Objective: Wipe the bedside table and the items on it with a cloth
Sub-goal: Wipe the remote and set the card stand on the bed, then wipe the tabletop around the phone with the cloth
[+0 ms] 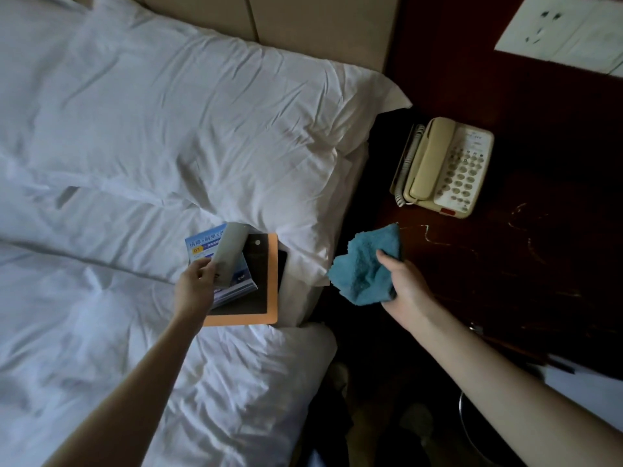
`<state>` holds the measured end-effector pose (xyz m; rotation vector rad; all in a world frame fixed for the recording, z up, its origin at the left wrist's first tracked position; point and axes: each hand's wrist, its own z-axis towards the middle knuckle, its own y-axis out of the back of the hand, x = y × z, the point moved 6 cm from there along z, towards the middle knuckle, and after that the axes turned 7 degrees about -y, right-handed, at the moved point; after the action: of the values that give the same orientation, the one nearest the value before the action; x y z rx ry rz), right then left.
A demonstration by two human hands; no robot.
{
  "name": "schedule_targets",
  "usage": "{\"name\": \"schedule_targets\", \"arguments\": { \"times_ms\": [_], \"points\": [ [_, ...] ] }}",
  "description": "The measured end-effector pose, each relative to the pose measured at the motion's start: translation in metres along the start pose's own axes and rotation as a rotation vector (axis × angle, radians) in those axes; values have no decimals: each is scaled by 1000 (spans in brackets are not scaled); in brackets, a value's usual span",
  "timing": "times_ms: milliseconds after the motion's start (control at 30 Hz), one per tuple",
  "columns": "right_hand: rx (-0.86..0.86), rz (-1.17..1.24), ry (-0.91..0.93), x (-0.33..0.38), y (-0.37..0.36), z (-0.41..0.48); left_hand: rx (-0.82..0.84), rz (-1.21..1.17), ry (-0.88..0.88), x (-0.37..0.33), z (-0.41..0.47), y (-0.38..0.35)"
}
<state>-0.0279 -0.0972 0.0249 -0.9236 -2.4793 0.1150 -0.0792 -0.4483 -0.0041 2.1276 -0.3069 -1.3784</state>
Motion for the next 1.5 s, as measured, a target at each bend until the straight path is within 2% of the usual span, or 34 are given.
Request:
{"name": "schedule_targets", "arguments": {
  "times_ms": [233, 367, 567, 767, 933, 1133, 1300, 1500],
  "points": [
    [-2, 17, 19, 3, 3, -1, -13, 140, 6, -10, 1, 3],
    [7, 45, 12, 4, 7, -4, -34, 255, -159, -45, -11, -1],
    [-7, 70, 63, 13, 38, -14, 128, 114, -343, -113, -51, -58],
    [-78, 156, 84, 33, 115, -27, 335, 1, -432, -151, -103, -147],
    [-163, 272, 155, 49, 200, -37, 502, 50, -465, -164, -148, -223],
    [-342, 333, 207, 57, 302, -47, 692, 114, -456, -168, -199, -299],
    [-464, 340, 241, 66, 374, -53, 761, 180, -447, -166, -221, -341],
    [-689, 276, 326, 84, 439, -45, 735, 257, -432, -165, -228, -367]
  ]
}}
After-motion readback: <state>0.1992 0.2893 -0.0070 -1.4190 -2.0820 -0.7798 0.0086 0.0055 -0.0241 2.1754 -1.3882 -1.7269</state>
